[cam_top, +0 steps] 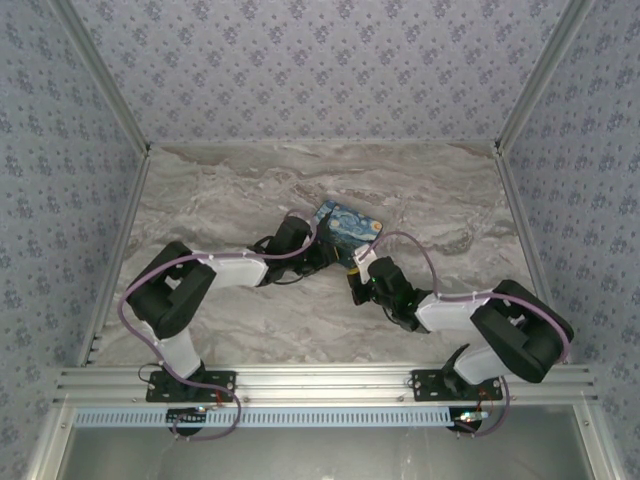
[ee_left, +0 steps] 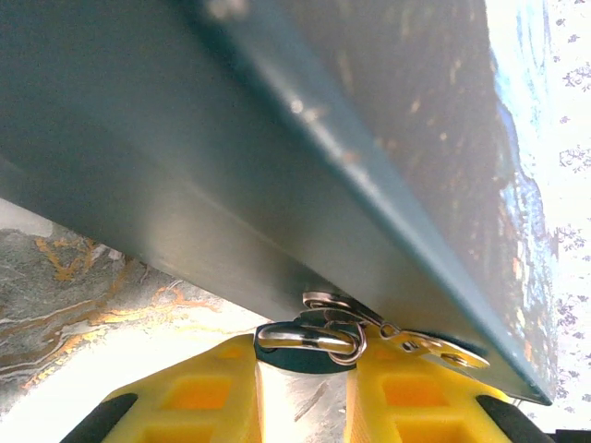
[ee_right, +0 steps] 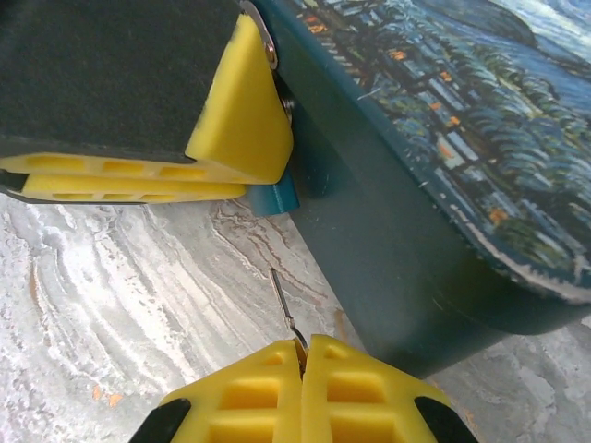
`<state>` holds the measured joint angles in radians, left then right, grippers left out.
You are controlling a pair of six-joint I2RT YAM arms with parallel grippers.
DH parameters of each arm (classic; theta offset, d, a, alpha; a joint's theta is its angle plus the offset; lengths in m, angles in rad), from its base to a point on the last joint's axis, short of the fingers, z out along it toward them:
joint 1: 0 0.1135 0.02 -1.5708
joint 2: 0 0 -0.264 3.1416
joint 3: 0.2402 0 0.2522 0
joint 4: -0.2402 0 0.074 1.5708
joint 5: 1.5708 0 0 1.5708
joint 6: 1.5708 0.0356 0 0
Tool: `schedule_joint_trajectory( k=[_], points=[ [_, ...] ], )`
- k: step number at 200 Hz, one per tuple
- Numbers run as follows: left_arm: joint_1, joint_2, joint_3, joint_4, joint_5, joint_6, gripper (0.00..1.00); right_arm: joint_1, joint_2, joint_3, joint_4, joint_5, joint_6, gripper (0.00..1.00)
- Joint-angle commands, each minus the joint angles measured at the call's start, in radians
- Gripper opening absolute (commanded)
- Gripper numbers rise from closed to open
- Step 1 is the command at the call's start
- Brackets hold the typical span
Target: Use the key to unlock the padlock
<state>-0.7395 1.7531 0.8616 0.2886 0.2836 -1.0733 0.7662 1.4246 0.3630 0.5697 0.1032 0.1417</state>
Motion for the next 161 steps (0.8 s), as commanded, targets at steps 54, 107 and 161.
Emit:
schedule_joint_trajectory(
  k=[54, 107, 161],
  points=[
    [0.009, -0.056, 0.039, 0.036, 0.041, -0.053, 0.23, 0.008, 0.085, 0.007, 0.119, 0.037, -0.048, 0.01],
    [0.009, -0.056, 0.039, 0.033, 0.056, -0.073, 0.23, 0.010, 0.112, 0.010, 0.161, 0.042, -0.053, 0.00],
    [0.008, -0.058, 0.035, 0.037, 0.058, -0.082, 0.23, 0.005, 0.103, -0.007, 0.203, 0.029, -0.047, 0.00]
  ],
)
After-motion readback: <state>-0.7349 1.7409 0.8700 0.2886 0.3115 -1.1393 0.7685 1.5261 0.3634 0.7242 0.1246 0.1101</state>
